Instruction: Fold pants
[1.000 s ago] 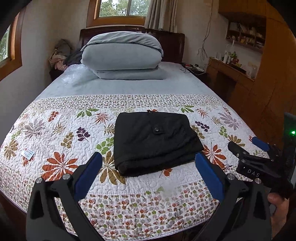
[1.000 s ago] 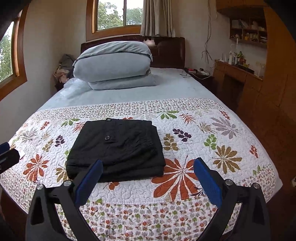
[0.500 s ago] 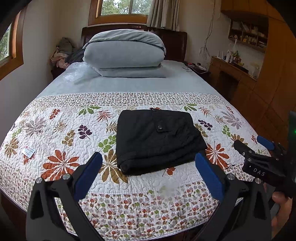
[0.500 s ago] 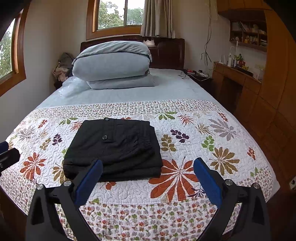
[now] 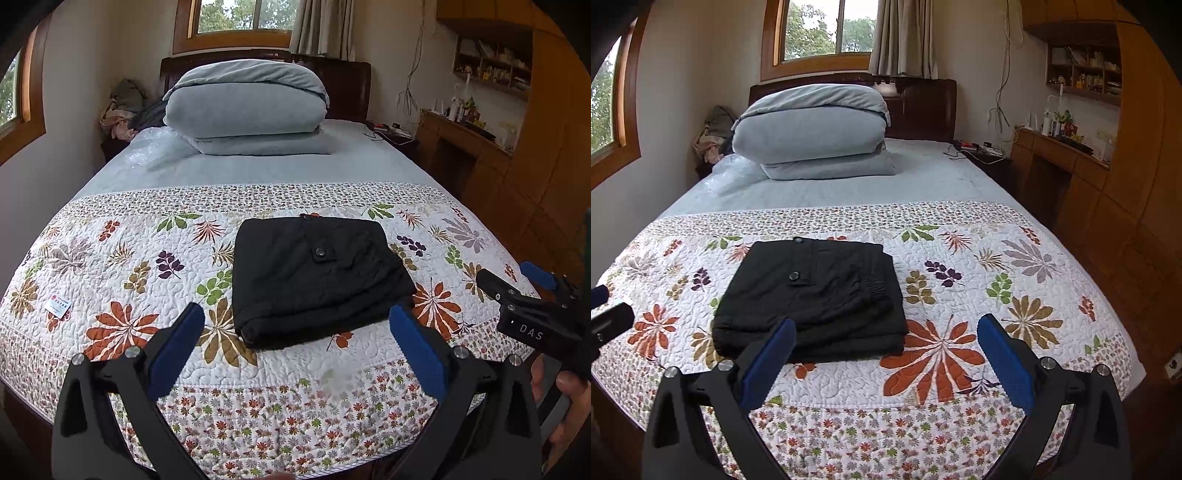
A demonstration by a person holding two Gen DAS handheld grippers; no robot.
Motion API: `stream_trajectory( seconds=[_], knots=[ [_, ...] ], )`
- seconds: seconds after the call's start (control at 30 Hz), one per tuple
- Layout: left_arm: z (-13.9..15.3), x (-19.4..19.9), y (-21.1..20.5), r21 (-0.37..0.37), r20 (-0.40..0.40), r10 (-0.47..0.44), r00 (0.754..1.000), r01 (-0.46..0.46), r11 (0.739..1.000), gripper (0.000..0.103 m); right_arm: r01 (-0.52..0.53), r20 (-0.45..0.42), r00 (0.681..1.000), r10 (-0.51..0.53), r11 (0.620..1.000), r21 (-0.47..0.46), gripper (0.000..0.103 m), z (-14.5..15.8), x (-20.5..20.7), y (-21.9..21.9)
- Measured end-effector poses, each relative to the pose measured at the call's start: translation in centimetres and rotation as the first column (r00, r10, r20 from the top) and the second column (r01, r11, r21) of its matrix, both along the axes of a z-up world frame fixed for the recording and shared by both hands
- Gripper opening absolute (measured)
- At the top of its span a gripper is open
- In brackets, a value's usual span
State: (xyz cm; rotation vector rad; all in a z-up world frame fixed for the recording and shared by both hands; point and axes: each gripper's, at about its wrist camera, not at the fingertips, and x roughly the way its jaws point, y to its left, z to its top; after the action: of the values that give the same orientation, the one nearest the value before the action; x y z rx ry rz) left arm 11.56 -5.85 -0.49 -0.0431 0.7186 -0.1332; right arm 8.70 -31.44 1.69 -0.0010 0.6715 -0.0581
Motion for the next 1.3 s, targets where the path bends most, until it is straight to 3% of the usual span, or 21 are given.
stream_trajectory(
  seconds=[0.17,1.3],
  knots=[
    [-0.1,0.1,0.5,-0.005,-0.003,0.008,1.000,-0.008,1.000,0.100,-0.022,-0.009,1.000,0.023,0.999,0.036,0.099,-0.1,0.1,-0.1],
    [-0.2,0.0,1.0,-0.002,0.012,0.012,1.000,-0.012,1.000,0.100,-0.031,-0.016,0.999,0.031,0.999,0.028,0.099,-0.1,0.3,0.4]
  ],
)
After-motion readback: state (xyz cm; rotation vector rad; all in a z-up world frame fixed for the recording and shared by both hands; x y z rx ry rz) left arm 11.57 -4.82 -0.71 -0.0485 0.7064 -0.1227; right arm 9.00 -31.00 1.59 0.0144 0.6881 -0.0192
